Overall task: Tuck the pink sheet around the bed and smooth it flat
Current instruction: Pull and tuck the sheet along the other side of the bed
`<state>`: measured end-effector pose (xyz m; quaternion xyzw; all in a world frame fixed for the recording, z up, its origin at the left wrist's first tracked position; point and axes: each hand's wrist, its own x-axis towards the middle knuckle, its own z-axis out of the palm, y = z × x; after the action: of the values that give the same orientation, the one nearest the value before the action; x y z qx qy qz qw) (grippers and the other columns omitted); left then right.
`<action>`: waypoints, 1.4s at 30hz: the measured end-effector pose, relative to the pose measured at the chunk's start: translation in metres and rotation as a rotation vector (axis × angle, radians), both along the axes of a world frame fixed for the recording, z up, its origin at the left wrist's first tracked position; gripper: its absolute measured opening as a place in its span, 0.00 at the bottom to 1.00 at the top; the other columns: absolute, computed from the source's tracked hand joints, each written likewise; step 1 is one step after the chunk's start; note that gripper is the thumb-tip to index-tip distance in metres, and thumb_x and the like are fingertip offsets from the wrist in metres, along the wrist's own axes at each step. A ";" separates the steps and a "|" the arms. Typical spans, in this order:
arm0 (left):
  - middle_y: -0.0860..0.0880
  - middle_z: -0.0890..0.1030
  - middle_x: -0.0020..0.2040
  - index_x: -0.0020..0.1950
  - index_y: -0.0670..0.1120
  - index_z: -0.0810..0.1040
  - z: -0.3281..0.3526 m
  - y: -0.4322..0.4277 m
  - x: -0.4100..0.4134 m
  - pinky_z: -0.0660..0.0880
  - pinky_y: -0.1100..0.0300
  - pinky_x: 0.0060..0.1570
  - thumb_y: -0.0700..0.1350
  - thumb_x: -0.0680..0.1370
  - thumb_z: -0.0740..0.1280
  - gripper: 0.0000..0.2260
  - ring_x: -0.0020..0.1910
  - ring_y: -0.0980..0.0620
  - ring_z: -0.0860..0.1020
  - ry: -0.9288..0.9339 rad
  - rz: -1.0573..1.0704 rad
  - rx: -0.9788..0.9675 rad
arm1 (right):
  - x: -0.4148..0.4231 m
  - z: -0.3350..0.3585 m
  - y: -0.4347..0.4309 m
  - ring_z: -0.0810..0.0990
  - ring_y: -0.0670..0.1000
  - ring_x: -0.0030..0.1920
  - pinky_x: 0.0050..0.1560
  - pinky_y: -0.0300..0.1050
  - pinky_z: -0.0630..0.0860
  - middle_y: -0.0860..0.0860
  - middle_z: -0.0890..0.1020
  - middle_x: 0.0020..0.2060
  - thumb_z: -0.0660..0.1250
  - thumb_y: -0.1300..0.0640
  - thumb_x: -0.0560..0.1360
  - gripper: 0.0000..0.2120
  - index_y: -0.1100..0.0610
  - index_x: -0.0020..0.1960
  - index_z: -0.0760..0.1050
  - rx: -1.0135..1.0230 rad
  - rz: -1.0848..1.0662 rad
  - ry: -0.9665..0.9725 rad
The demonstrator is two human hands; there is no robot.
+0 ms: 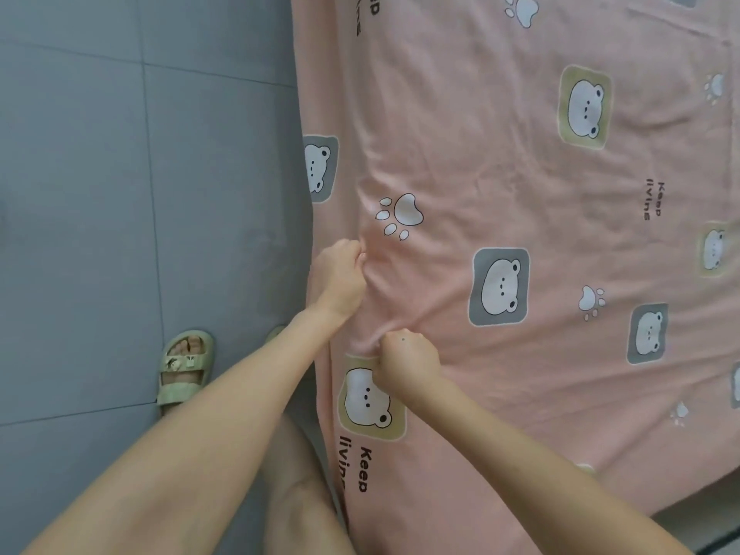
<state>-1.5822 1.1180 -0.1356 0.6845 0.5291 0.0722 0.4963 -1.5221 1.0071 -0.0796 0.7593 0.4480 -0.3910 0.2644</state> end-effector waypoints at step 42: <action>0.46 0.75 0.37 0.51 0.41 0.73 -0.036 0.066 -0.031 0.72 0.60 0.40 0.31 0.77 0.51 0.13 0.38 0.50 0.73 -0.280 0.599 -1.177 | 0.047 -0.050 0.197 0.70 0.54 0.55 0.56 0.47 0.64 0.50 0.75 0.53 0.48 0.47 0.81 0.21 0.52 0.55 0.78 -0.259 1.561 0.234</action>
<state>-1.6136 1.1835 -0.1714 0.1080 0.5777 -0.0055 0.8090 -1.4752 1.2042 -0.1295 0.1436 0.8259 -0.2193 0.4992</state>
